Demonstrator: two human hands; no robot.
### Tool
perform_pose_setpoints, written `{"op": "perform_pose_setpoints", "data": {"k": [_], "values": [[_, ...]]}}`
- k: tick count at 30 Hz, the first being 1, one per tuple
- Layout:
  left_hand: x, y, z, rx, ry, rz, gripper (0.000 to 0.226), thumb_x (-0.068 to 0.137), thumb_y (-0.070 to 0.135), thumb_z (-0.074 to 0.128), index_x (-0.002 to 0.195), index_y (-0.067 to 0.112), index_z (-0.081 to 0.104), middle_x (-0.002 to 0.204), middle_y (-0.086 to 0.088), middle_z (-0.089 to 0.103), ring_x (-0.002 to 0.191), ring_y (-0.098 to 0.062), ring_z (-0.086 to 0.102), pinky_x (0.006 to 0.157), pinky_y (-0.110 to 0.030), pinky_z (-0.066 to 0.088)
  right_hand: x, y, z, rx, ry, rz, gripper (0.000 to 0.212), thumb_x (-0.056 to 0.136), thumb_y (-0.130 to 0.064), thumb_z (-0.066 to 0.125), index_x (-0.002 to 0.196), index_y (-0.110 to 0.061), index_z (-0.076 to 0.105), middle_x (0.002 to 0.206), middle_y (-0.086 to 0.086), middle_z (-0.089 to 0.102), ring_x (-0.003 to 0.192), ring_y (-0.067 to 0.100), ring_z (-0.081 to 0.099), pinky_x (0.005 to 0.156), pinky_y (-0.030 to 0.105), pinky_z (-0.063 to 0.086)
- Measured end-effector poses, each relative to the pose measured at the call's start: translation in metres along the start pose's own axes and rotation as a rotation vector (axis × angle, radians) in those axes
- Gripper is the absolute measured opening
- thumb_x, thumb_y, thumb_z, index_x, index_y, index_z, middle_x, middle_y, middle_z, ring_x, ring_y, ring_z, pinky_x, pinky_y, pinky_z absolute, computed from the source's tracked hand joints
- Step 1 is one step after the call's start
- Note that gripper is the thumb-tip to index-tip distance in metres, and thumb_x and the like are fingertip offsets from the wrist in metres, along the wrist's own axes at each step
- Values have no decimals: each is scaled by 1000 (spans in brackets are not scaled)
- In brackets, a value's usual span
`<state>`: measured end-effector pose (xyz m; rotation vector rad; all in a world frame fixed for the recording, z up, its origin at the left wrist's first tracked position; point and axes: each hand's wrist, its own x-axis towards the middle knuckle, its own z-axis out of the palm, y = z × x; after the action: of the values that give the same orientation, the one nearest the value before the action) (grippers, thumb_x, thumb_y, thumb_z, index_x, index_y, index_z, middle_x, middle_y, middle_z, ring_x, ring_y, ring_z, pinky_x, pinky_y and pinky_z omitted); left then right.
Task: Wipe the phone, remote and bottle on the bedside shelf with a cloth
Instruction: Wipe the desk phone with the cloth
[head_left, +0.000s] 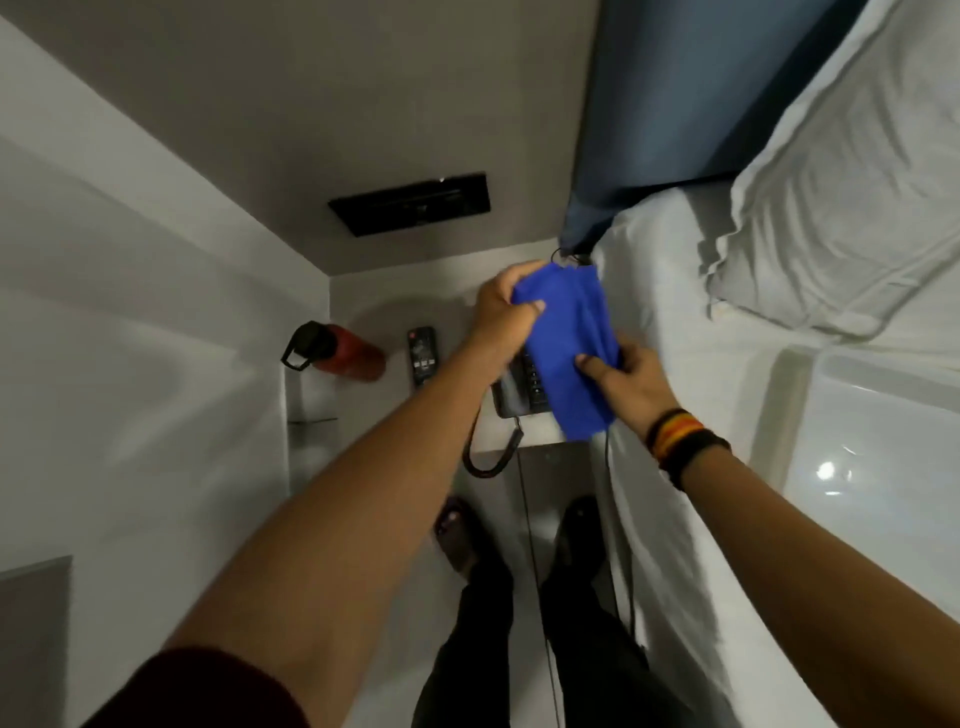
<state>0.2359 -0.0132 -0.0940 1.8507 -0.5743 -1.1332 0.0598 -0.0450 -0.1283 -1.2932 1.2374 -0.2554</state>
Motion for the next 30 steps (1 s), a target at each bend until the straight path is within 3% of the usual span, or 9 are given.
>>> {"op": "perform_pose_setpoints", "data": {"k": [6, 9, 12, 14, 17, 20, 23, 27, 30], "values": [[82, -63, -55, -123, 11, -22, 67, 97, -9, 54, 158, 15, 39, 159, -10, 50, 145, -23, 48, 116, -36, 45, 79, 29, 80, -73, 47, 40, 38, 83, -38, 79, 112, -19, 62, 104, -5, 66, 101, 22, 67, 73, 22, 56], [72, -115, -52, 77, 98, -65, 58, 102, -10, 44, 155, 12, 41, 148, -10, 58, 136, -23, 56, 109, -34, 49, 86, 63, 89, -538, 107, -7, 61, 80, -47, 78, 128, -15, 55, 127, 7, 56, 117, 27, 58, 96, 44, 55], [28, -179, -34, 209, 177, -90, 42, 104, -5, 46, 140, 13, 58, 114, 7, 66, 106, -12, 65, 90, -27, 49, 104, 73, 97, -737, 226, -338, 76, 90, -58, 60, 152, -22, 35, 160, 14, 28, 146, 34, 31, 117, 52, 34], [6, -216, -20, 229, 113, -26, 43, 102, -2, 56, 142, 14, 58, 131, 1, 65, 117, -8, 61, 100, -29, 50, 128, 68, 110, -899, 156, -532, 75, 98, -60, 45, 160, -26, 20, 168, 15, 11, 154, 37, 14, 123, 55, 18], [-3, -260, -2, 455, -10, 59, 88, 85, 16, 85, 159, 12, 38, 165, -9, 41, 152, -30, 37, 126, -45, 31, 158, 76, 134, -1050, -28, -575, 70, 102, -56, 33, 162, -28, 9, 170, 12, 0, 156, 34, 2, 123, 63, 8], [2, -275, 4, 642, 23, 114, 111, 73, 39, 92, 163, 13, 32, 169, -7, 35, 159, -35, 23, 124, -51, 23, 167, 94, 142, -1024, 34, -629, 64, 103, -49, 33, 161, -30, 16, 170, 11, 10, 156, 32, 9, 124, 60, 7], [12, -281, -4, 711, 98, 209, 88, 87, 45, 78, 160, 15, 38, 167, -4, 40, 159, -38, 23, 123, -57, 25, 169, 98, 140, -988, 57, -683, 60, 104, -44, 35, 160, -29, 20, 169, 9, 15, 156, 31, 10, 124, 58, 10], [16, -280, -17, 782, 26, 253, 83, 95, 67, 28, 158, 16, 42, 167, -2, 38, 161, -39, 14, 125, -55, 19, 146, 117, 138, -1001, 35, -715, 58, 106, -41, 32, 161, -28, 17, 170, 8, 7, 157, 30, 0, 126, 52, 5], [16, -282, -16, 766, 49, 293, 58, 107, 42, 42, 156, 12, 46, 166, -4, 40, 161, -38, 13, 129, -53, 16, 117, 149, 128, -1073, -7, -760, 60, 107, -38, 36, 162, -25, 14, 170, 11, 4, 156, 29, -8, 125, 49, -1]]}}
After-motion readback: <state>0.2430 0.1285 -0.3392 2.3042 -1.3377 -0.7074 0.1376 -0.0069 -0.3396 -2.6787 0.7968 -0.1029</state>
